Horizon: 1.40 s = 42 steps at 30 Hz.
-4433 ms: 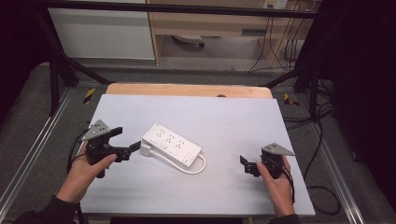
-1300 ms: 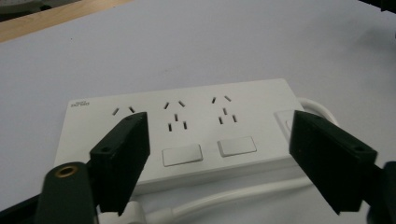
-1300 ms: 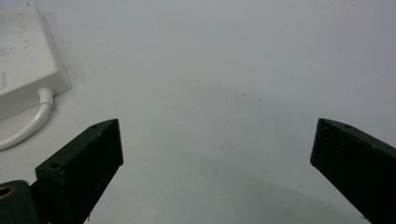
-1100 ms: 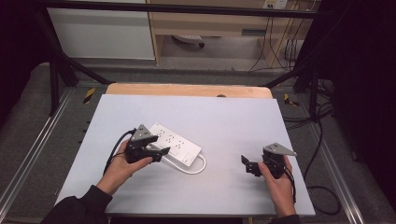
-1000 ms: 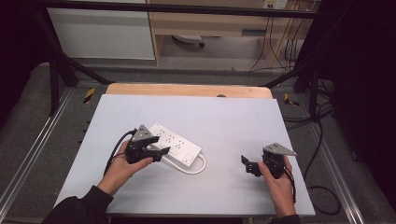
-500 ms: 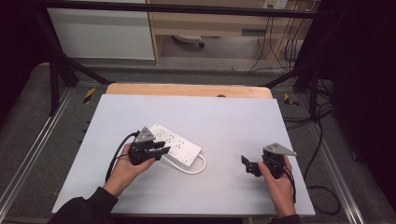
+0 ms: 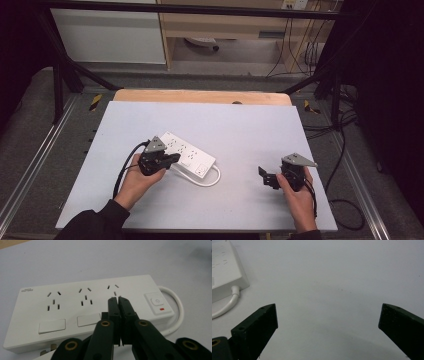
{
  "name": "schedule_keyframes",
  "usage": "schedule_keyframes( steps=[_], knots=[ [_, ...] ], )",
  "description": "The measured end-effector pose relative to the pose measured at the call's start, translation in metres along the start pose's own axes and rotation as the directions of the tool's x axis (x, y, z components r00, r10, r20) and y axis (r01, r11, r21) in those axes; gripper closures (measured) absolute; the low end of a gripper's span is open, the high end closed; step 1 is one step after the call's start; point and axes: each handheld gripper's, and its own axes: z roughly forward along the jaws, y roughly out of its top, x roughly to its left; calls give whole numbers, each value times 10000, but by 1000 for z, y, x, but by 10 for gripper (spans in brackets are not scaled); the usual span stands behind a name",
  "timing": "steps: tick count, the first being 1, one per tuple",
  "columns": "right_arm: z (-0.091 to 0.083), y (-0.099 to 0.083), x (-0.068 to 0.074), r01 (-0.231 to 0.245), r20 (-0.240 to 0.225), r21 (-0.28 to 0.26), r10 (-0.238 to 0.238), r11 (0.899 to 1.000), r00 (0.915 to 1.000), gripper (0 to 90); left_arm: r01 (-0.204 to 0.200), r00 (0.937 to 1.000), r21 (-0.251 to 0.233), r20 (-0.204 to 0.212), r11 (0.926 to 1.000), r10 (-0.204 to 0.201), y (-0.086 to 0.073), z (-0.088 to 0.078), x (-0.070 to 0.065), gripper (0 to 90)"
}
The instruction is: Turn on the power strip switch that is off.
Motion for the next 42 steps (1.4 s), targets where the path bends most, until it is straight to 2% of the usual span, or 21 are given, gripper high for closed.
schedule_keyframes(
  steps=[10, 17, 34, 42],
  knots=[
    [0, 0, 0, 23, -10, -6, -23, 10000, 10000, 27, 53, 10000, 158, -83, 9999, -52, -1, 9, 6, 900],
    [0, 0, 0, 70, -22, -17, -70, 10000, 10000, 27, 329, 9991, 143, -286, 9994, -325, -3, 14, 15, 900],
    [0, 0, -1, 99, -22, -24, -99, 9999, 9999, 27, 410, 9987, 230, -328, 9989, -403, -5, 22, 16, 900],
    [-1, 0, -1, 88, -17, -31, -88, 10000, 10000, 27, 326, 9991, 318, -299, 9990, -317, -5, 24, 16, 900]
  ],
)
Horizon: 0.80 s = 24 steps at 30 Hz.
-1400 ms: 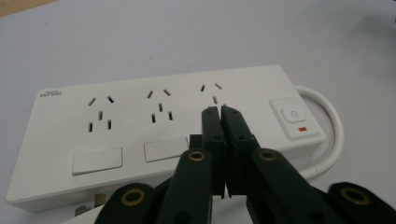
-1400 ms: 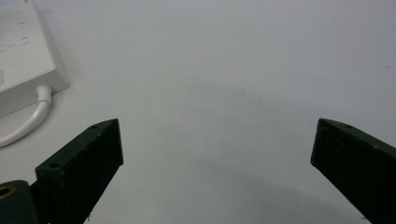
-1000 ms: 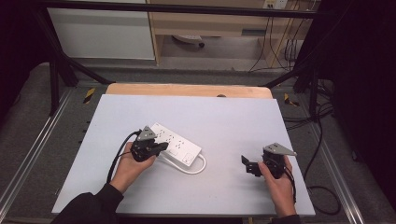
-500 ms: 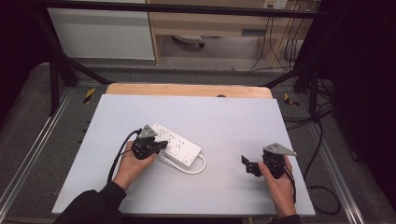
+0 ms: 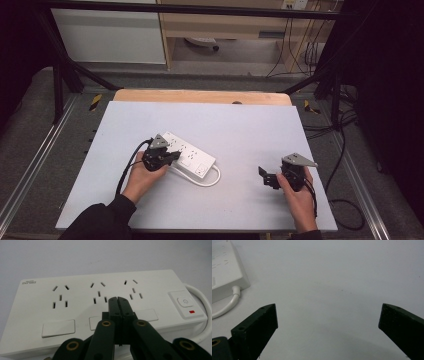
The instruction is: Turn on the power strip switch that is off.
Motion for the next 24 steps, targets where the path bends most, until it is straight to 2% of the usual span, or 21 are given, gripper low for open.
schedule_keyframes(
  steps=[24],
  knots=[
    [0, 0, 1, 12, 10, 56, -12, 10000, 10000, 27, 91, 10000, -12, 3, 10000, -91, -1, 0, 0, 900]
  ],
)
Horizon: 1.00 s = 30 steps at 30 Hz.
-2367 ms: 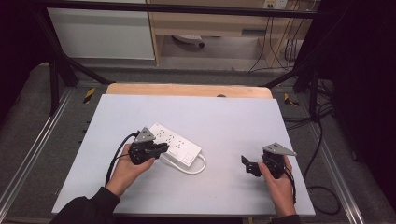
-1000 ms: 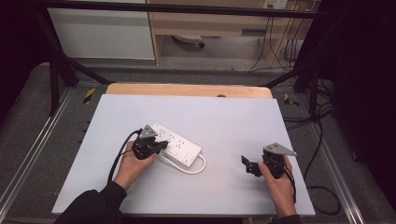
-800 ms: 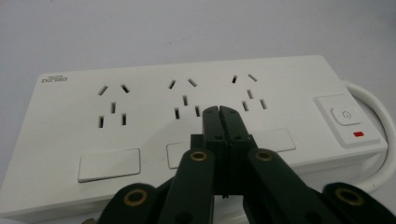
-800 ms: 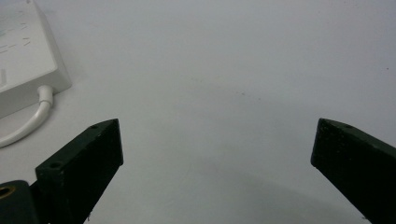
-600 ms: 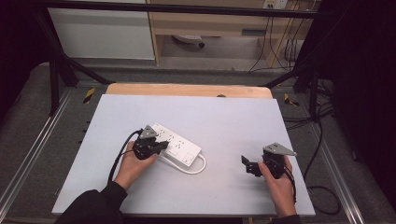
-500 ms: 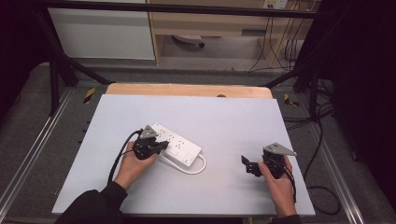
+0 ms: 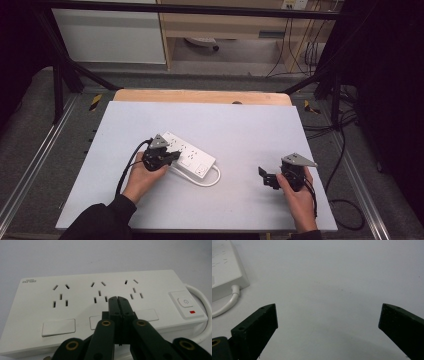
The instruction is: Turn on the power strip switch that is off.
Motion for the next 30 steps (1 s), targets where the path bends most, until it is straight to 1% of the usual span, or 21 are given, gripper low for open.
schedule_keyframes(
  steps=[9, 10, 11, 13, 15, 20, 22, 25, 30],
  knots=[
    [0, 0, 0, 4, -8, 1, -4, 10000, 10000, 27, 5, 10000, 11, -3, 10000, -5, 0, 1, -1, 900],
    [0, 0, 0, 6, -7, 1, -6, 10000, 10000, 27, -12, 10000, 179, 7, 9998, 12, 0, 1, -1, 900],
    [0, 0, 0, 8, -5, 5, -8, 10000, 10000, 27, 31, 9999, 65, 127, 10000, -31, -1, 2, -1, 900],
    [0, 0, 0, 8, -5, 3, -8, 10000, 10000, 27, -50, 9997, 100, 220, 9999, 48, -1, 2, -2, 900],
    [0, 0, 0, 2, -3, -1, -2, 10000, 10000, 27, -122, 9998, 104, 180, 9999, 120, -1, 3, -4, 900],
    [0, 0, 0, 21, 12, -32, -21, 10000, 10000, 27, 114, 9996, -22, 241, 9999, -113, -1, 4, -2, 900],
    [0, 0, -1, 20, 20, -40, -20, 10000, 10000, 27, -22, 9998, -6, 175, 10000, 23, -1, 4, -3, 900],
    [-1, 0, -1, 6, 21, -58, -6, 10000, 10000, 27, -79, 9998, -14, 161, 10000, 80, 0, 4, -4, 900],
    [-1, 0, -1, -6, 2, -55, 6, 10000, 10000, 27, -13, 9998, -267, 219, 9996, 19, 3, 2, -5, 900]
  ],
)
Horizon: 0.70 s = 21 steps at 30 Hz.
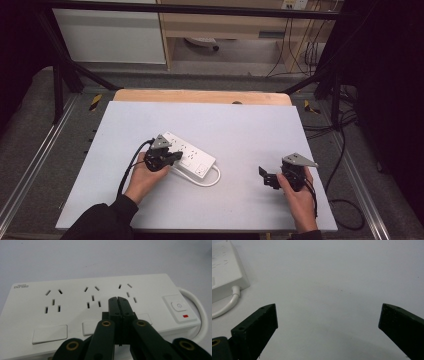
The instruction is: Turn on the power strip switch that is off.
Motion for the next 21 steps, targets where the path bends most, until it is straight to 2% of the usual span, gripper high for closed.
schedule_keyframes(
  steps=[7, 12, 16, 21],
  knots=[
    [1, 0, 0, -4, 39, 9, 4, 10000, 10000, 27, -52, 10000, -343, -23, 9994, 51, 7, -3, -1, 900],
    [0, 0, -1, -71, 50, -2, 71, 10000, 10000, 27, -8, 10000, -525, 20, 9986, 9, 12, -3, -2, 822],
    [0, 0, 0, -46, 34, -4, 46, 10000, 10000, 27, 49, 10000, -630, 49, 9980, -46, 16, -2, -3, 715],
    [0, 0, -1, -71, 41, 4, 71, 10000, 10000, 27, 434, 9991, -876, 55, 9952, -431, 21, -2, -4, 442]
  ],
)
